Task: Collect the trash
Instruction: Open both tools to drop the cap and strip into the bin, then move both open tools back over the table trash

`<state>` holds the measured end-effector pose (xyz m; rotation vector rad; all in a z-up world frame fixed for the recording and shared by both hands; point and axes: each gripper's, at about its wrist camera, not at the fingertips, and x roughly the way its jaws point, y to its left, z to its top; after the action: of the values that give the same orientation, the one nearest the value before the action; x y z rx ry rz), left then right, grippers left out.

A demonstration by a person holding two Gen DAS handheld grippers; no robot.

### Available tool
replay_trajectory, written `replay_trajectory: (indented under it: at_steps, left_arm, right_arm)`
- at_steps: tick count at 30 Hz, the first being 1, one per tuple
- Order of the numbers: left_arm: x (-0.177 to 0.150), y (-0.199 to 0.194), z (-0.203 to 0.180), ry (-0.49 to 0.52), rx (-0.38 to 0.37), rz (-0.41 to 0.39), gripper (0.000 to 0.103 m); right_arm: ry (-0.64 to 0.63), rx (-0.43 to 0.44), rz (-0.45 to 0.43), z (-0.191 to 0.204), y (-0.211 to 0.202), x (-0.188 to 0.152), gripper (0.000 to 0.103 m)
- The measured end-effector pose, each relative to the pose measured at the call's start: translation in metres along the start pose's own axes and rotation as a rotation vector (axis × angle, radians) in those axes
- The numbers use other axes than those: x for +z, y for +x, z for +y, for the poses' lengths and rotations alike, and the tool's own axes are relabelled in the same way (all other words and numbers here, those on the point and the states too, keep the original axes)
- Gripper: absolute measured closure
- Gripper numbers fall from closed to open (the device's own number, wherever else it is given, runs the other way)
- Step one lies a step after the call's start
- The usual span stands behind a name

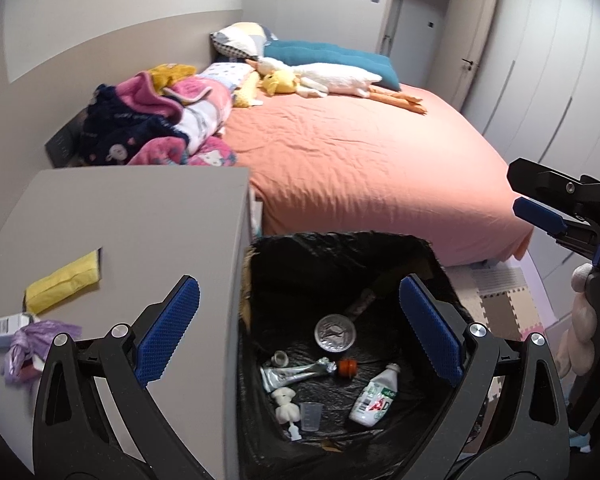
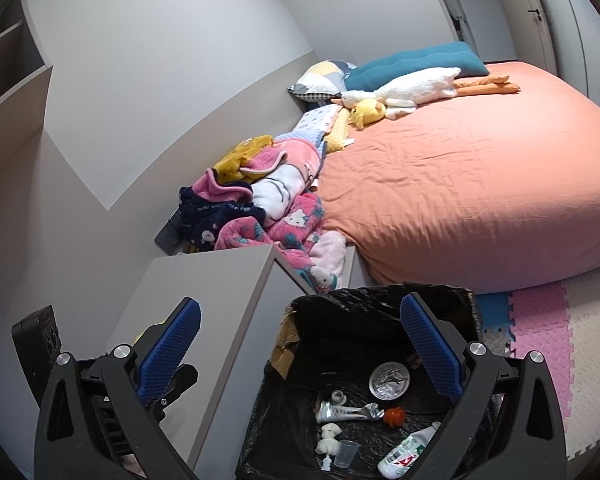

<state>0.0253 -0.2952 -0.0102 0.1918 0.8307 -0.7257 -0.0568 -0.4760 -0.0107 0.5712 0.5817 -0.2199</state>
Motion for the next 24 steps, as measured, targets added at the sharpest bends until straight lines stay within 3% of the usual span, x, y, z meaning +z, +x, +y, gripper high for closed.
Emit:
replay_trajectory:
  at_steps: [24]
  left_arm:
    - [-0.039, -0.045, 0.117, -0.181, 0.192, -0.019, 0.007]
  right_arm:
    - [-0.145, 0.120, 0.141, 0.105, 0.074, -0.025, 0.003]
